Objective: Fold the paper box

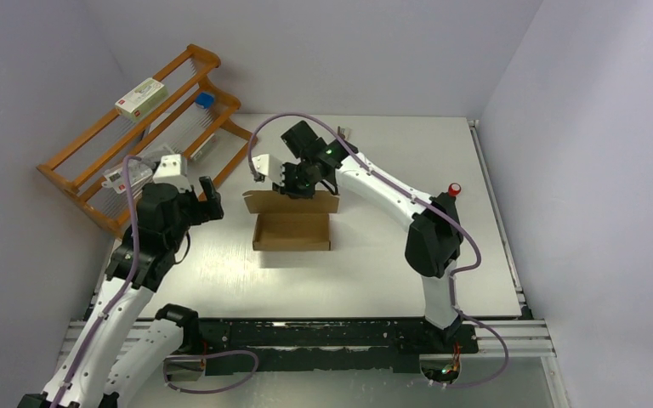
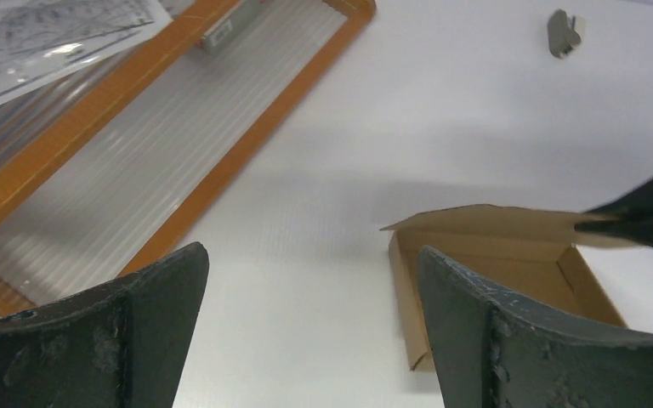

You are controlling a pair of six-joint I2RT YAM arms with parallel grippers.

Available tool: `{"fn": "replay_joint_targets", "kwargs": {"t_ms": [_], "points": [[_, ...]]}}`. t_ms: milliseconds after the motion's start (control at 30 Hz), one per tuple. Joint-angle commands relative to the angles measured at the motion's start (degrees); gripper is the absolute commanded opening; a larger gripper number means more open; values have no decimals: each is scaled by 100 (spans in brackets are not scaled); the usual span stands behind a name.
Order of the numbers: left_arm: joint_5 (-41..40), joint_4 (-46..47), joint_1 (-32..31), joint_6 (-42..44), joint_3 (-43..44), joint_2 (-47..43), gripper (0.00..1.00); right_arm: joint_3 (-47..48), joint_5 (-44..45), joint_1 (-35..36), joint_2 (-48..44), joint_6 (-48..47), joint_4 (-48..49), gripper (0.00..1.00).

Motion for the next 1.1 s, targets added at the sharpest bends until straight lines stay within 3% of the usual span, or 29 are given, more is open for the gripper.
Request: {"fn": "replay_joint_targets", "kwargs": {"t_ms": [0,167,400,467,500,733,900,1067], "points": [[760,335,58,436,-94,97,96,153,-386,-47,93,-340,-365,14],[1227,445,58,692,-124,215,97,-260,-226,-64,-442,-7,192,45],[1797,651,58,1195,-201,258,97,-1383,548,-253,-1696,1517,1418,66],[1938,822,54,1431,-303,223,97,-1805,835,-357,-2101,1958,1709,93],[2019,907,50,1536,-354,221,97,-2064,1021,-363,-2328,2159,1853,97],[2021,552,-88,2083,82,777,95,-3785,1364,-501,-3779,2539,2669,100],[2164,270,-98,2706,602,1151,93,-4006,367,-1242,-4001,2316,2764,100],[2419,194,-96,3321,852,1433,91,-4582,-205,-1511,-4046,1954,3284,98]]}}
